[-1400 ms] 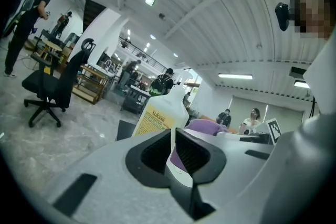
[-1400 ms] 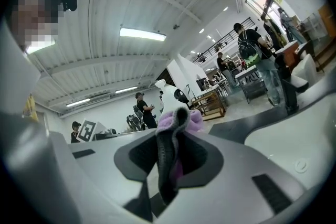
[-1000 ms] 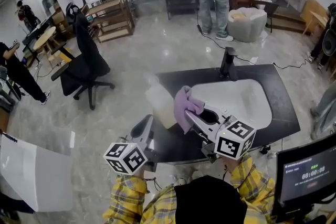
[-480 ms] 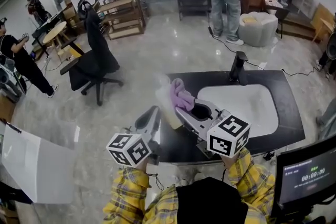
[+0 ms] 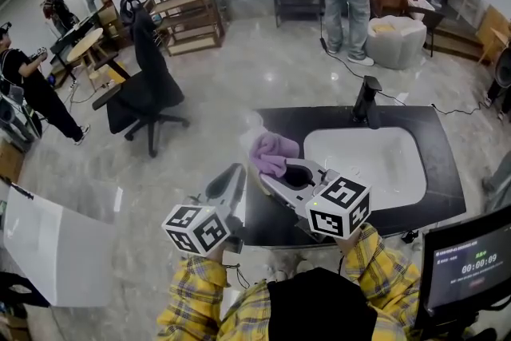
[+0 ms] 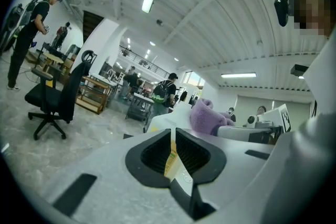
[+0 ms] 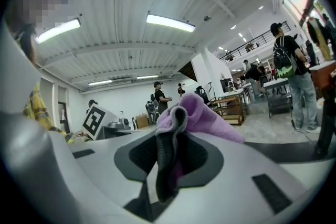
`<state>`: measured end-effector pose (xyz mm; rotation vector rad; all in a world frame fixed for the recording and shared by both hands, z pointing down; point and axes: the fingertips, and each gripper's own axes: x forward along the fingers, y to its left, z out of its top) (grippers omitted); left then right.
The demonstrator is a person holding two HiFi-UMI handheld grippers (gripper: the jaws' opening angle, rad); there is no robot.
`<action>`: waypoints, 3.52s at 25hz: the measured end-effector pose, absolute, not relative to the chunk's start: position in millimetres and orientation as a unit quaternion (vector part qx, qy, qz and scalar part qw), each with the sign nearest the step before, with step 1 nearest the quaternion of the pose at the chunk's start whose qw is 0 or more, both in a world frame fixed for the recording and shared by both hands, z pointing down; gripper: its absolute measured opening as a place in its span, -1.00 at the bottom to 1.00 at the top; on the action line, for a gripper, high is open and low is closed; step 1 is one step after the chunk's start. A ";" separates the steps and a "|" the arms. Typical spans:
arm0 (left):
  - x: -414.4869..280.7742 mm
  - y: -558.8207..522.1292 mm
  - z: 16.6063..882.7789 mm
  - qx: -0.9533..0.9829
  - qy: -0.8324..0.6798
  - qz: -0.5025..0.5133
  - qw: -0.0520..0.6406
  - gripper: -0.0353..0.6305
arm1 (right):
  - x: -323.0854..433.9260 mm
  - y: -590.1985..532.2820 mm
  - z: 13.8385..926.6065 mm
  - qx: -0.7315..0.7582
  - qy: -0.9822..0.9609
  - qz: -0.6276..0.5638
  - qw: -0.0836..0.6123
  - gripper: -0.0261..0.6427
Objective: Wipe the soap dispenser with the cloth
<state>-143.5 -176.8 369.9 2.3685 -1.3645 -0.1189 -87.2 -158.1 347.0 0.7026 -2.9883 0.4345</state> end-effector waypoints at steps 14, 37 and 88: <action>-138.6 -179.7 397.1 0.845 -0.483 -0.034 0.226 -0.81 | -81.5 -143.7 419.0 0.187 -0.961 0.189 0.073 -0.68; -142.2 -177.2 394.2 0.843 -0.487 -0.024 0.227 -0.81 | -96.9 -132.6 525.3 0.156 -0.911 0.312 0.218 -0.68; -133.5 -209.3 337.2 0.835 -0.539 -0.022 0.109 -0.41 | -40.0 -236.0 414.9 0.197 -0.953 0.229 0.016 -0.68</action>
